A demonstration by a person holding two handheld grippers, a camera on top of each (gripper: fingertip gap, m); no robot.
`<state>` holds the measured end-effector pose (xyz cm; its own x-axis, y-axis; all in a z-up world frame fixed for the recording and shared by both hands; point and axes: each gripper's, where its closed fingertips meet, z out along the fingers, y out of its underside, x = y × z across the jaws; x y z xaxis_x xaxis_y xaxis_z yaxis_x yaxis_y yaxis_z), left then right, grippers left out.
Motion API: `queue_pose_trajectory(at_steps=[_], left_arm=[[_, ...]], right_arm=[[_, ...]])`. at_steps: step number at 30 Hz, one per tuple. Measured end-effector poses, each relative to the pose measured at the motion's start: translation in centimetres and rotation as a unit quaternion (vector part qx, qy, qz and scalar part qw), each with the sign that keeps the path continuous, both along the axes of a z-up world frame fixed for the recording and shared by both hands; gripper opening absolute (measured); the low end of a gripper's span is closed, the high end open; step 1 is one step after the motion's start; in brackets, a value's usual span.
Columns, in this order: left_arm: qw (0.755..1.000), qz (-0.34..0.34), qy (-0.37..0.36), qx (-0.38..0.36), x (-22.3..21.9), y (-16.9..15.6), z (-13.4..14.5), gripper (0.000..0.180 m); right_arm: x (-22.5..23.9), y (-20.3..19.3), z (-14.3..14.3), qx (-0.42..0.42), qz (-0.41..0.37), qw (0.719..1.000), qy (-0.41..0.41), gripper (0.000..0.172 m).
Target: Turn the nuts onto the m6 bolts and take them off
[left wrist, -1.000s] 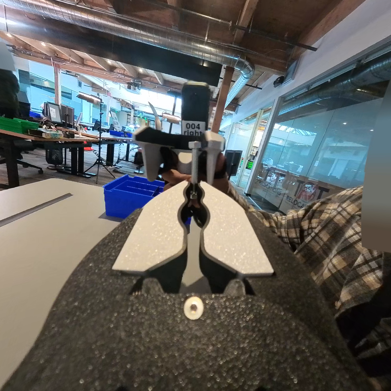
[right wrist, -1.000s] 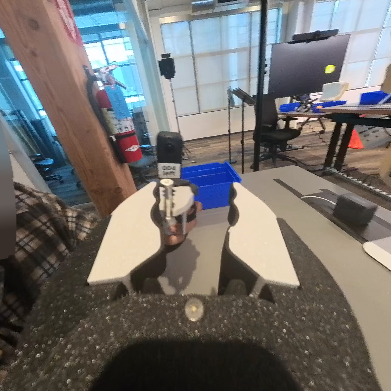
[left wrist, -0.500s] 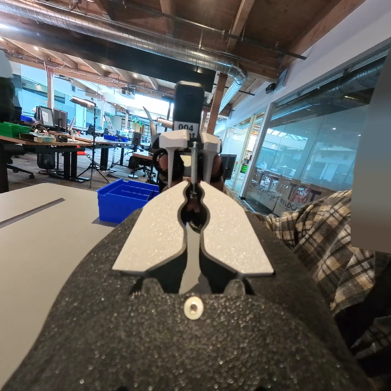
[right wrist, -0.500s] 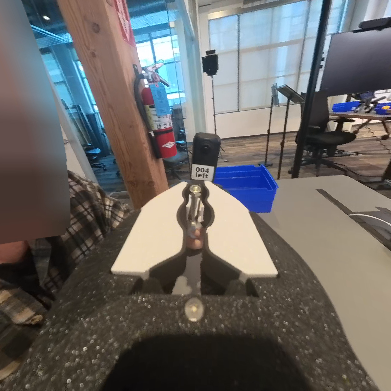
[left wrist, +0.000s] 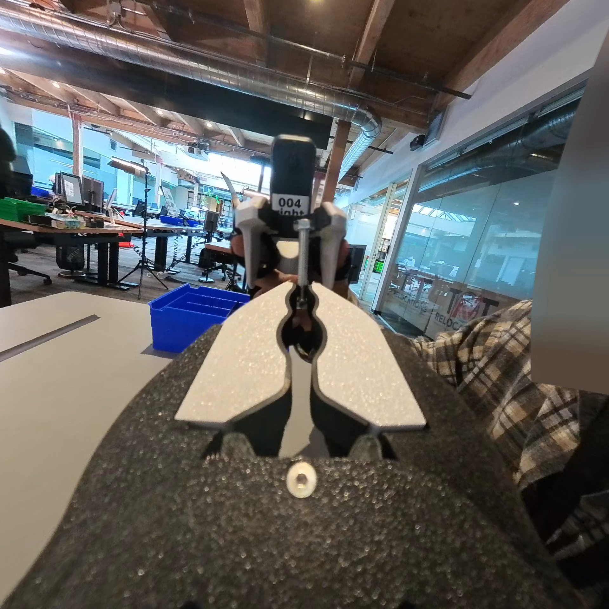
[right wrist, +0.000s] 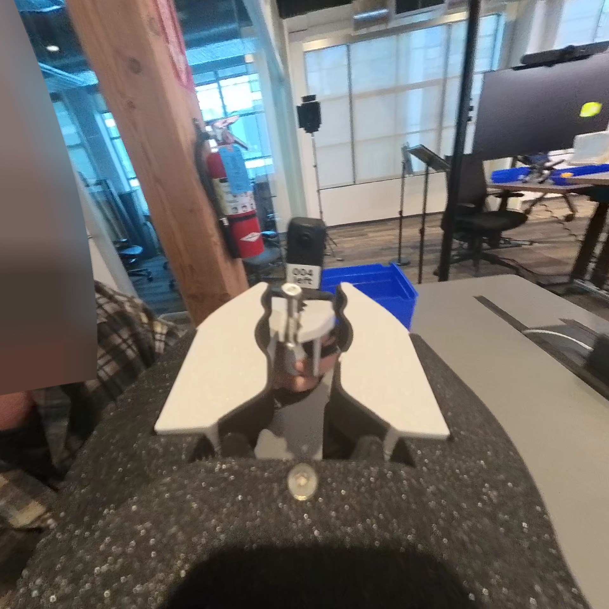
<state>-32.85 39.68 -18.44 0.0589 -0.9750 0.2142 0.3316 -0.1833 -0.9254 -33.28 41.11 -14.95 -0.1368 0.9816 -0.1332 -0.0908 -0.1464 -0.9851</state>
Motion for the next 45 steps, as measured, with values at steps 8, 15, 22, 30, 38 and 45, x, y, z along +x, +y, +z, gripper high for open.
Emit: queue_pose_trajectory(at_steps=[8,15,22,30,38,45], left_arm=[[1.000,-0.001,0.001,0.001,0.2,-0.1,0.0,0.004],[1.000,-0.004,-0.004,0.000,0.1,-0.1,0.1,0.005],[1.000,-0.002,-0.009,0.000,-0.1,-0.1,0.1,0.004],[1.000,-0.002,-0.011,0.004,-0.2,-0.2,0.3,0.004],[1.000,-0.004,-0.006,0.004,0.1,-0.3,0.2,0.005],[1.000,0.000,-0.011,0.007,-0.3,-0.3,0.4,0.004]], right_arm=[[-0.8,-0.5,-0.4,-0.017,0.029,0.999,-0.010,0.024],[-0.5,-1.0,-0.2,-0.018,0.056,0.998,-0.002,0.010],[-0.4,-0.4,-0.3,-0.009,0.034,0.999,-0.009,0.020],[-0.1,-0.2,-0.4,-0.005,0.021,1.000,-0.015,0.022],[-0.9,-1.4,-0.2,-0.007,0.048,0.999,-0.011,0.011],[-0.3,-1.0,0.4,-0.010,0.045,0.999,0.007,0.011]])
